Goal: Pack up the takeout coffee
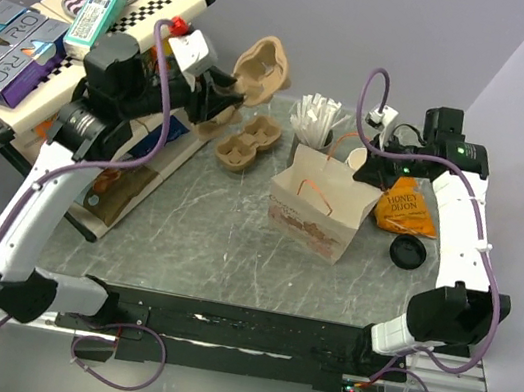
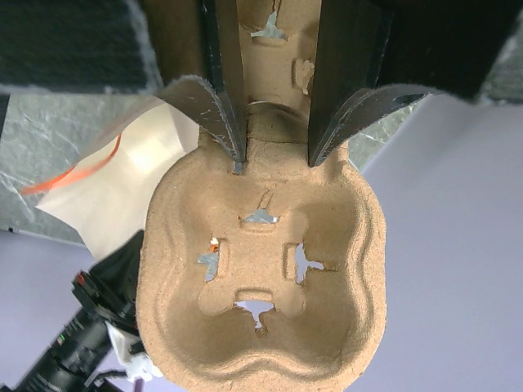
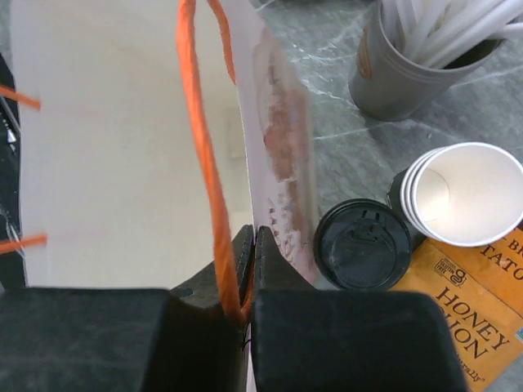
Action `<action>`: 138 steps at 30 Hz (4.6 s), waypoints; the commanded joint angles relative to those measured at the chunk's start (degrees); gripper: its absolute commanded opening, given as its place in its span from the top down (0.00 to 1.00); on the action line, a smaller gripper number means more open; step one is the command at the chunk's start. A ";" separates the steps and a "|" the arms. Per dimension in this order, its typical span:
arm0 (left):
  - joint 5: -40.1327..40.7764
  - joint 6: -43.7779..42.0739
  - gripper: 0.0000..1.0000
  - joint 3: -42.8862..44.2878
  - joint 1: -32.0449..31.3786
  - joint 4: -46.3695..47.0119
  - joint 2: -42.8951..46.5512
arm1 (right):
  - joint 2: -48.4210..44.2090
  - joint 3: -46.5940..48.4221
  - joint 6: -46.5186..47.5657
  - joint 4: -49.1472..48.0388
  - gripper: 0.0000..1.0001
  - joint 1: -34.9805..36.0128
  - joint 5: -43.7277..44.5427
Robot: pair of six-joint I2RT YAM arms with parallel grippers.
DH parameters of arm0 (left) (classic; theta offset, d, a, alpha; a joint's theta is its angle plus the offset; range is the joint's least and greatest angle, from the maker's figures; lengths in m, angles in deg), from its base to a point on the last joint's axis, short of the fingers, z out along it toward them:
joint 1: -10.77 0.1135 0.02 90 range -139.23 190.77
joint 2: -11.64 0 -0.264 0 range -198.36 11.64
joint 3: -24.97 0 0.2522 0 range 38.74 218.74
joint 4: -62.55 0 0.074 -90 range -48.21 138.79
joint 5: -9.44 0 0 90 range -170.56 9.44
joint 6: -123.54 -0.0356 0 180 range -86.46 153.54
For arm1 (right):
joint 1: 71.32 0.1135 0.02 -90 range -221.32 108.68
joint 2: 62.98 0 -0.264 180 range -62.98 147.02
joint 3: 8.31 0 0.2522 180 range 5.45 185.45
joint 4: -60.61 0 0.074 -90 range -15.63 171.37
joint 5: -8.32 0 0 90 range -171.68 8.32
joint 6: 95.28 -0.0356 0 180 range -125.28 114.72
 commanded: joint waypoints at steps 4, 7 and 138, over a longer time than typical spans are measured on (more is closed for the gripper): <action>1.47 -7.70 0.99 1.89 -1.76 -3.12 1.01 | -11.87 -3.50 -2.36 -1.27 1.00 6.06 -2.83; -3.63 -12.20 0.99 -0.47 -1.94 -2.36 3.81 | -17.93 -11.24 -5.52 -6.72 1.00 12.84 2.09; 20.10 -52.90 0.99 -15.06 -41.40 -16.53 -7.18 | -28.23 -21.53 -13.53 -7.35 1.00 21.28 7.73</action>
